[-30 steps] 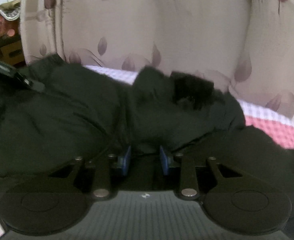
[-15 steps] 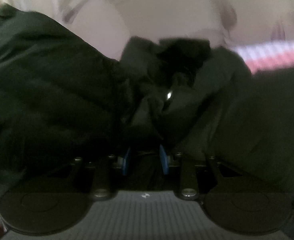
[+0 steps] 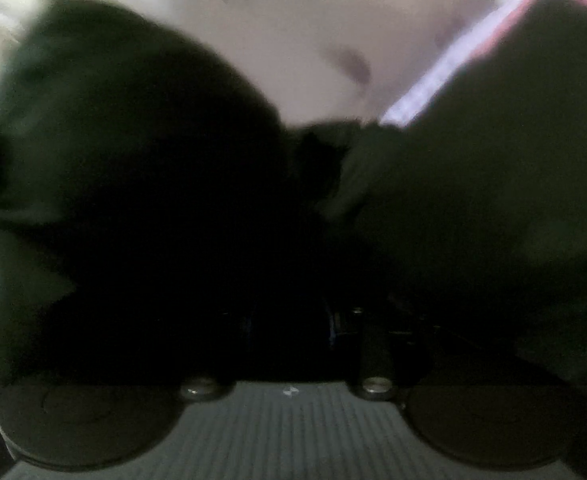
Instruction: Fold large clothes
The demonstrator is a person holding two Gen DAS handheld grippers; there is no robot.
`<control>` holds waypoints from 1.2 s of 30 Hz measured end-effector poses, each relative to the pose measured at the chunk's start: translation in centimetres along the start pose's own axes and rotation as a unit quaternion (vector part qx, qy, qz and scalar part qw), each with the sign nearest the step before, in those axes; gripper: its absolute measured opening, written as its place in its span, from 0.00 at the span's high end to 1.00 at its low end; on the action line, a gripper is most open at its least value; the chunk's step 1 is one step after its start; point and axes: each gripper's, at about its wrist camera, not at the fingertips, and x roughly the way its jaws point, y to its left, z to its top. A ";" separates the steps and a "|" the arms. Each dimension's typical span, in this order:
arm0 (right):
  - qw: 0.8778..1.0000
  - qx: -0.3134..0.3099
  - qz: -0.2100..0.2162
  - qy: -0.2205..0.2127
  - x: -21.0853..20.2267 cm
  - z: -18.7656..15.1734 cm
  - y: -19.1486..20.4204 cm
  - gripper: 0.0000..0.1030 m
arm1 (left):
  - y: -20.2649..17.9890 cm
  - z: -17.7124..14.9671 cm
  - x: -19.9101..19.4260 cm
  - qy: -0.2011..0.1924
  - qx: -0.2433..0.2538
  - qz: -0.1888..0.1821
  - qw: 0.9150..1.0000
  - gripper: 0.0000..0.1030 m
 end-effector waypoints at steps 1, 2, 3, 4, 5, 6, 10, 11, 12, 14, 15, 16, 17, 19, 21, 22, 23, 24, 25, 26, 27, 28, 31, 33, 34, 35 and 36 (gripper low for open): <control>1.000 0.002 0.002 -0.007 -1.4 -0.1 -0.5 0.71 | 1.0 -0.5 0.8 -0.010 -0.015 -0.020 1.000 0.84; 1.000 0.005 0.003 -0.015 -2.9 -0.2 -0.9 0.68 | 1.8 -1.0 1.5 -0.020 -0.023 -0.035 0.999 0.84; 1.000 0.008 0.008 -0.026 -4.4 -0.4 -1.3 0.60 | 2.7 -1.6 2.2 -0.034 -0.030 -0.046 0.998 0.84; 0.999 0.010 0.013 -0.037 -5.8 -0.5 -1.6 0.56 | 3.6 -2.4 2.9 -0.050 -0.039 -0.062 0.996 0.80; 0.999 0.012 0.011 -0.048 -7.1 -0.7 -1.8 0.46 | 4.4 -3.1 3.5 -0.072 -0.045 -0.077 0.993 0.78; 0.998 0.013 0.007 -0.061 -8.5 -0.9 -1.9 0.39 | 5.1 -3.7 3.9 -0.093 -0.046 -0.089 0.991 0.75; 0.994 0.040 0.037 -0.090 -12.4 -1.3 -2.8 0.14 | 7.0 -6.5 4.6 -0.209 -0.057 -0.131 0.967 0.59; 0.993 0.046 0.046 -0.102 -13.0 -1.4 -2.7 0.09 | 7.2 -7.6 4.0 -0.251 -0.060 -0.147 0.955 0.55; 0.991 0.051 0.050 -0.110 -13.6 -1.4 -2.5 0.05 | 7.5 -8.5 3.7 -0.295 -0.066 -0.162 0.939 0.45; 0.991 0.050 0.052 -0.111 -14.0 -0.8 -2.1 0.01 | 7.8 -10.0 2.6 -0.351 -0.071 -0.172 0.918 0.39; 0.992 0.044 0.051 -0.109 -13.8 -0.4 -1.8 0.01 | 8.0 -10.6 2.4 -0.367 -0.075 -0.172 0.911 0.39; 0.993 0.034 0.044 -0.103 -13.2 0.3 -1.4 0.01 | 8.0 -11.2 1.9 -0.379 -0.080 -0.171 0.906 0.38; 0.994 0.024 0.035 -0.098 -13.0 0.8 -1.3 0.01 | 7.7 -11.8 1.6 -0.391 -0.081 -0.170 0.901 0.38; 0.996 0.009 0.019 -0.087 -12.5 1.5 -0.7 0.01 | 7.8 -13.3 0.4 -0.422 -0.097 -0.175 0.884 0.37; 0.997 0.009 0.024 -0.076 -11.2 2.2 -0.3 0.01 | 8.8 -14.6 0.2 -0.447 -0.130 -0.193 0.864 0.35; 0.997 0.005 0.021 -0.071 -10.5 2.4 -0.1 0.01 | 9.4 -15.2 0.1 -0.455 -0.153 -0.200 0.854 0.35; 0.998 -0.005 0.011 -0.063 -9.3 3.0 0.2 0.01 | 9.5 -16.1 -0.2 -0.461 -0.170 -0.205 0.846 0.35; 0.998 -0.016 0.004 -0.054 -8.6 3.5 0.8 0.01 | 9.6 -16.8 -0.3 -0.465 -0.178 -0.209 0.842 0.35; 0.999 -0.030 -0.003 -0.041 -7.6 3.9 1.4 0.01 | 9.5 -17.3 -0.4 -0.464 -0.180 -0.212 0.841 0.35; 0.999 -0.041 -0.012 -0.032 -6.9 4.3 1.9 0.01 | 9.2 -17.8 -0.5 -0.461 -0.181 -0.214 0.842 0.34; 0.998 -0.052 -0.027 -0.026 -6.2 4.7 2.3 0.01 | 9.0 -18.2 -0.5 -0.458 -0.186 -0.217 0.842 0.32; 0.997 -0.067 -0.043 -0.018 -5.4 5.1 2.8 0.01 | 9.0 -18.5 -0.3 -0.454 -0.195 -0.218 0.841 0.32; 0.991 -0.101 -0.086 0.009 -3.4 6.1 3.2 0.02 | 9.2 -19.5 0.1 -0.442 -0.198 -0.215 0.848 0.31; 0.985 -0.126 -0.116 0.027 -2.2 6.6 3.2 0.29 | 8.9 -20.0 -0.2 -0.432 -0.186 -0.201 0.859 0.29; 0.982 -0.140 -0.123 0.037 -1.8 6.6 3.2 0.37 | 8.8 -20.2 -0.2 -0.425 -0.178 -0.188 0.868 0.29; 0.980 -0.152 -0.122 0.046 -1.3 6.6 3.1 0.43 | 8.6 -20.3 -0.2 -0.418 -0.170 -0.181 0.874 0.29; 0.978 -0.158 -0.123 0.052 -1.0 6.6 3.0 0.50 | 8.7 -20.7 -0.3 -0.409 -0.161 -0.176 0.881 0.29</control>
